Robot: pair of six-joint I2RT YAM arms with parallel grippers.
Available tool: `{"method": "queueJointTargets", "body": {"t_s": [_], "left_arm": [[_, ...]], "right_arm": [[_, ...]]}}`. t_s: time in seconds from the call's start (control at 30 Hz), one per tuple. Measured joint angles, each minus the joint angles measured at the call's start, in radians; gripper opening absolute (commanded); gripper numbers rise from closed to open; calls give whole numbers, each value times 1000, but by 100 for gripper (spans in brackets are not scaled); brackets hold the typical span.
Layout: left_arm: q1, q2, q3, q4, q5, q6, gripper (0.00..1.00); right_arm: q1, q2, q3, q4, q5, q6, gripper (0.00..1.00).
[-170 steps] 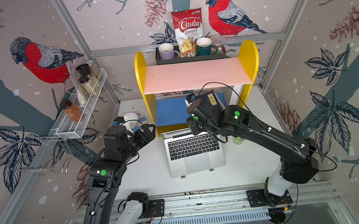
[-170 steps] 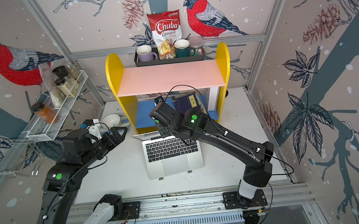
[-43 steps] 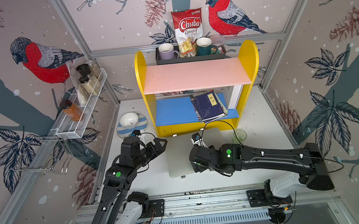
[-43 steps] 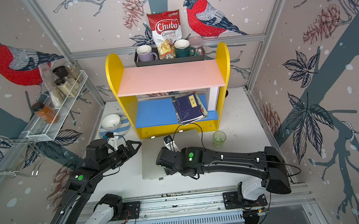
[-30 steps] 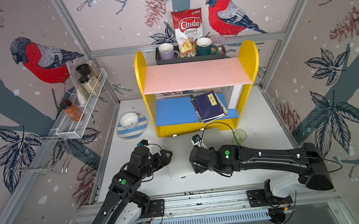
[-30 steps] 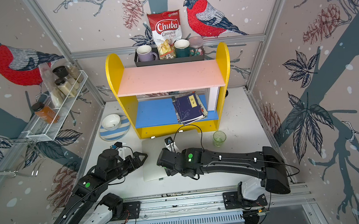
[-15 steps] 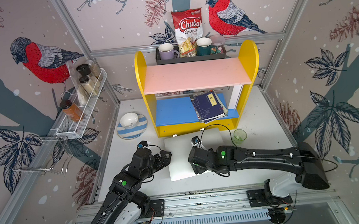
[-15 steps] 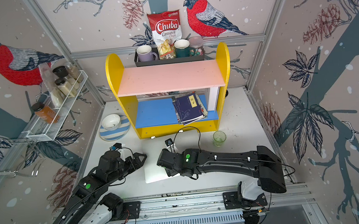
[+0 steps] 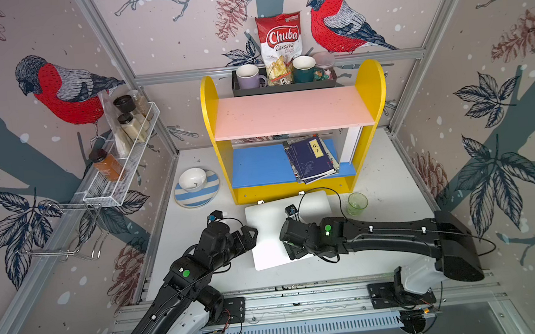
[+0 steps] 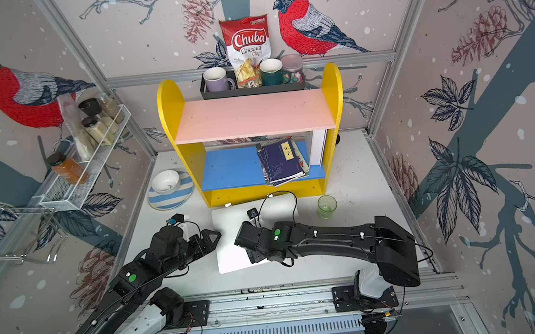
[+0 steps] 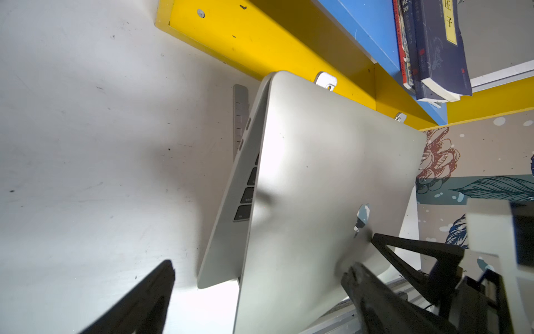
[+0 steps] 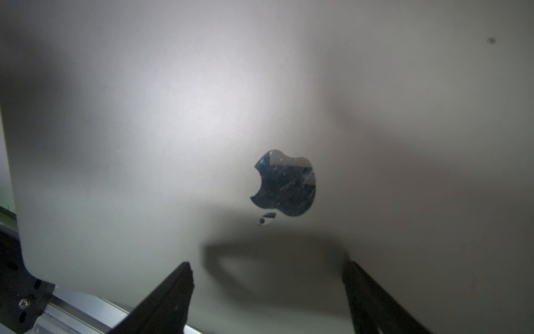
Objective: Close the laptop lid and set it aside
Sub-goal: Close the lid of the laptop.
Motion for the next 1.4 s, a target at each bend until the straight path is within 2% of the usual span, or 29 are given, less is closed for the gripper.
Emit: {"method": "queueJointTargets", "body": {"t_s": [0.53,1.4], "left_arm": [[-148,35,3,2,-108,-35,93],[-168,25,-39,3,-151,-69,93]], "right_arm": [[-31,56,-12,36,-36,-1,81],[-47,131,-10,81,-53,-7,82]]}}
